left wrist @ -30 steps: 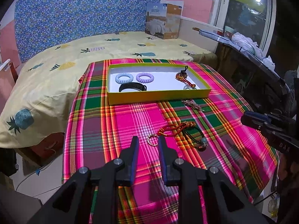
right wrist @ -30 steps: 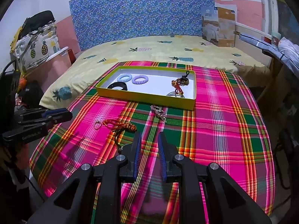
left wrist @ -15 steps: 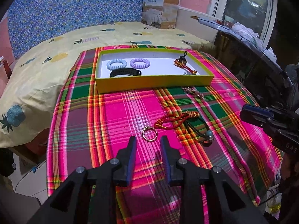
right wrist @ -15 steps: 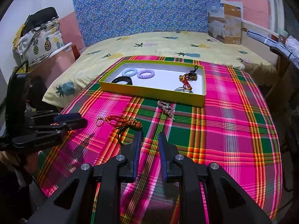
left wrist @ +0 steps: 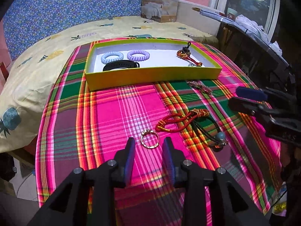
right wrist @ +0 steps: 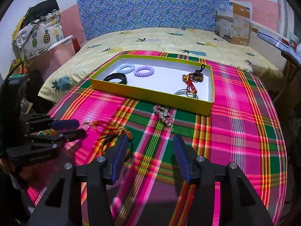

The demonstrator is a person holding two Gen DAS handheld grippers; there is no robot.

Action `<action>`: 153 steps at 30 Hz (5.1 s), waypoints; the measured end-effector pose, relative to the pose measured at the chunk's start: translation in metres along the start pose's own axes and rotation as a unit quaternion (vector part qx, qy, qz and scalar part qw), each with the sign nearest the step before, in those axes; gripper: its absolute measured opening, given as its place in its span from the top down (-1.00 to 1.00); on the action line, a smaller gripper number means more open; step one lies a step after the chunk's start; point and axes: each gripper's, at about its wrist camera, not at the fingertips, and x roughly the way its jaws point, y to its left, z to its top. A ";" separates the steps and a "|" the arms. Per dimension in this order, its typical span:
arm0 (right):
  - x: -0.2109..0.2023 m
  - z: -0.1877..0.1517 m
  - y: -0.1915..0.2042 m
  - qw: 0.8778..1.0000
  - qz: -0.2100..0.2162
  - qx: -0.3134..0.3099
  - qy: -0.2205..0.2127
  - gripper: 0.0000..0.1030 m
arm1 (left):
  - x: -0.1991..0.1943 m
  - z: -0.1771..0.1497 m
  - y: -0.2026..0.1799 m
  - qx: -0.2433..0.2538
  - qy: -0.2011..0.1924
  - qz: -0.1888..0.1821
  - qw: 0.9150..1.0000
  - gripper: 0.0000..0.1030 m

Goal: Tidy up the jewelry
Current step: 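Grasp the gold ring with the left tool while the right tool grasps the rhinestone hair clip, then drop the ring into the box with the left tool while the right tool drops the hair clip there, then move both open tools back toward the orange cord bracelet and black hair tie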

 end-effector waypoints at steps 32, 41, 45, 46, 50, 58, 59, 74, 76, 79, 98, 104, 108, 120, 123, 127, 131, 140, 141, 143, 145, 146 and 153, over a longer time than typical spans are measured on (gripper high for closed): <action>0.057 0.021 -0.015 0.999 -0.002 -0.026 0.044 0.56 | 0.002 0.005 0.004 0.002 -0.004 0.011 1.000 0.57; 0.040 0.014 -0.015 0.999 -0.001 -0.012 0.032 0.56 | -0.013 0.007 0.010 -0.010 -0.024 -0.005 1.000 0.57; 0.030 0.014 -0.015 1.000 0.003 -0.004 0.022 0.56 | -0.019 0.010 0.011 -0.012 -0.032 -0.009 0.999 0.57; 0.028 0.015 -0.015 1.000 0.004 -0.003 0.019 0.56 | -0.021 0.012 0.011 -0.012 -0.033 -0.009 0.999 0.57; 0.019 0.022 -0.013 1.000 0.004 -0.003 0.006 0.56 | -0.023 0.022 0.011 -0.010 -0.040 -0.009 0.999 0.57; 0.014 0.042 -0.019 1.000 0.000 0.001 -0.014 0.56 | -0.021 0.060 0.009 0.008 -0.063 -0.006 0.998 0.57; 0.015 0.046 -0.021 1.000 -0.001 0.001 -0.015 0.56 | -0.019 0.065 0.009 0.009 -0.065 -0.006 0.998 0.57; 0.062 0.083 -0.051 1.000 -0.012 0.007 0.009 0.56 | 0.034 0.118 0.002 0.024 -0.047 -0.020 0.998 0.57; 0.070 0.086 -0.054 1.000 -0.014 0.006 0.016 0.56 | 0.045 0.121 0.002 0.026 -0.039 -0.022 0.999 0.57; 0.083 0.090 -0.057 1.000 -0.014 0.006 0.025 0.56 | 0.059 0.125 0.002 0.025 -0.027 -0.025 0.999 0.57; 0.109 0.089 -0.060 0.998 -0.017 0.000 0.055 0.46 | 0.086 0.126 -0.002 0.041 -0.001 -0.018 0.999 0.56; 0.105 0.087 -0.059 0.998 -0.015 0.004 0.054 0.30 | 0.083 0.127 0.001 0.032 0.002 -0.027 0.999 0.52; 0.094 0.087 -0.057 0.999 -0.015 0.008 0.044 0.30 | 0.072 0.124 0.003 0.028 -0.006 -0.026 0.999 0.51; 0.026 0.062 -0.039 1.000 -0.007 0.028 0.004 0.30 | 0.011 0.095 0.010 0.011 -0.042 -0.012 0.999 0.51; 0.010 0.049 -0.029 1.000 -0.006 0.029 -0.001 0.30 | -0.005 0.082 0.009 0.006 -0.049 -0.011 0.999 0.51; -0.009 0.032 -0.017 0.999 0.000 0.032 -0.006 0.30 | -0.025 0.063 0.008 -0.001 -0.057 -0.010 0.998 0.51; -0.026 0.014 -0.004 0.999 0.002 0.033 -0.004 0.30 | -0.039 0.041 0.008 -0.005 -0.058 -0.010 0.998 0.51; -0.049 -0.012 0.017 0.999 0.011 0.031 -0.008 0.30 | -0.064 0.011 0.009 -0.017 -0.066 -0.004 0.998 0.51; -0.051 -0.014 0.019 0.999 0.012 0.031 -0.008 0.30 | -0.065 0.008 0.009 -0.019 -0.066 -0.005 0.998 0.51; -0.054 -0.017 0.023 0.999 0.013 0.029 -0.009 0.30 | -0.069 0.004 0.009 -0.020 -0.069 -0.005 0.997 0.51; -0.056 -0.019 0.026 0.999 0.014 0.028 -0.010 0.30 | -0.072 0.002 0.009 -0.021 -0.070 -0.007 0.997 0.51; -0.056 -0.020 0.028 0.999 0.016 0.027 -0.010 0.30 | -0.073 0.002 0.008 -0.021 -0.071 -0.007 0.997 0.51; -0.053 -0.023 0.038 1.000 0.025 0.018 -0.006 0.30 | -0.074 -0.003 0.008 -0.023 -0.070 -0.009 0.997 0.51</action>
